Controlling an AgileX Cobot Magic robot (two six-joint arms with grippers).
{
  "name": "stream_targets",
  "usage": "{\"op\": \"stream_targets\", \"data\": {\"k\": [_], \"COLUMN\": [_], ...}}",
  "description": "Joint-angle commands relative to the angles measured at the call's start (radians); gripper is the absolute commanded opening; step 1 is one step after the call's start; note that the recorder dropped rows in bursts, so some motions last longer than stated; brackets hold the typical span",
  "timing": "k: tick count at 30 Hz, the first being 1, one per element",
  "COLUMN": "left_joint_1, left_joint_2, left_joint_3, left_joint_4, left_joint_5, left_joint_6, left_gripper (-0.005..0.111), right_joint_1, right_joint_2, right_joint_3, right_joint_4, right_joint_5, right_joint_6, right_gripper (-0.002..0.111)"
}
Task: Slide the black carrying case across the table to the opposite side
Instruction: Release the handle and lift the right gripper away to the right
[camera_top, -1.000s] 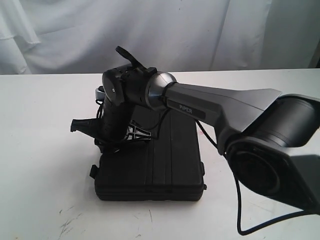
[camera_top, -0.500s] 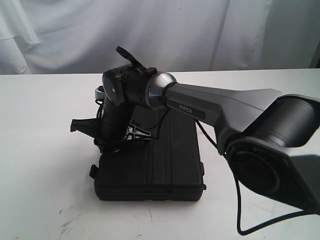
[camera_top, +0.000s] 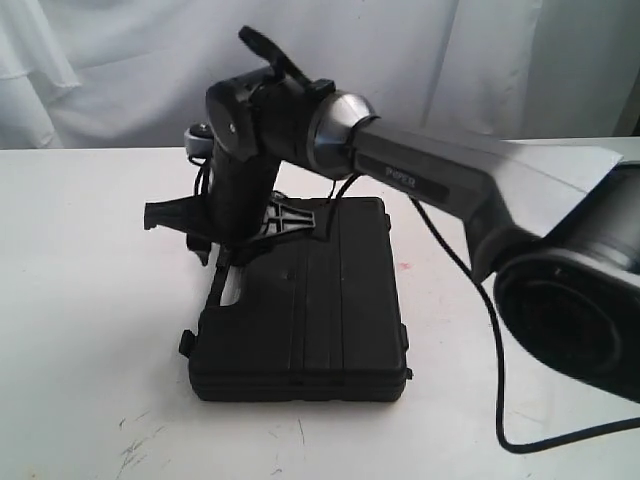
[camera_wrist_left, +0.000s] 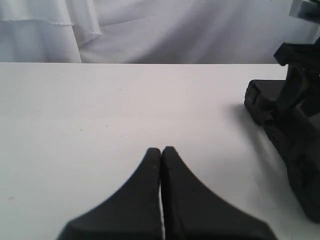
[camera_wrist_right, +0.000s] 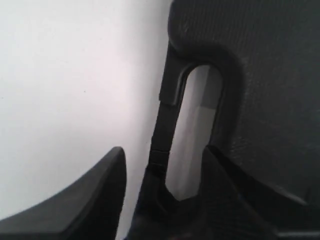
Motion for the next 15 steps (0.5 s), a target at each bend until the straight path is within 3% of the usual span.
{"op": "stream_targets", "data": {"k": [1, 3, 9, 15], "left_joint_1": [0.003, 0.003, 0.003, 0.003], "left_joint_2": [-0.004, -0.004, -0.004, -0.004], "left_joint_3": [0.005, 0.005, 0.005, 0.005], "left_joint_4": [-0.001, -0.001, -0.001, -0.001], "left_joint_5": [-0.006, -0.006, -0.006, -0.006], "left_joint_6": [-0.001, -0.001, -0.001, -0.001], "left_gripper": [0.000, 0.000, 0.000, 0.000], "right_joint_1": [-0.040, -0.044, -0.013, 0.005], "right_joint_2": [-0.065, -0.088, -0.188, -0.405], "right_joint_3": [-0.012, -0.003, 0.029, 0.314], "right_joint_4": [-0.027, -0.066, -0.111, -0.108], "right_joint_5": [0.071, 0.073, -0.041, -0.306], "right_joint_6": [-0.170, -0.217, -0.323, -0.338], "right_gripper": [0.013, 0.000, 0.000, 0.000]}}
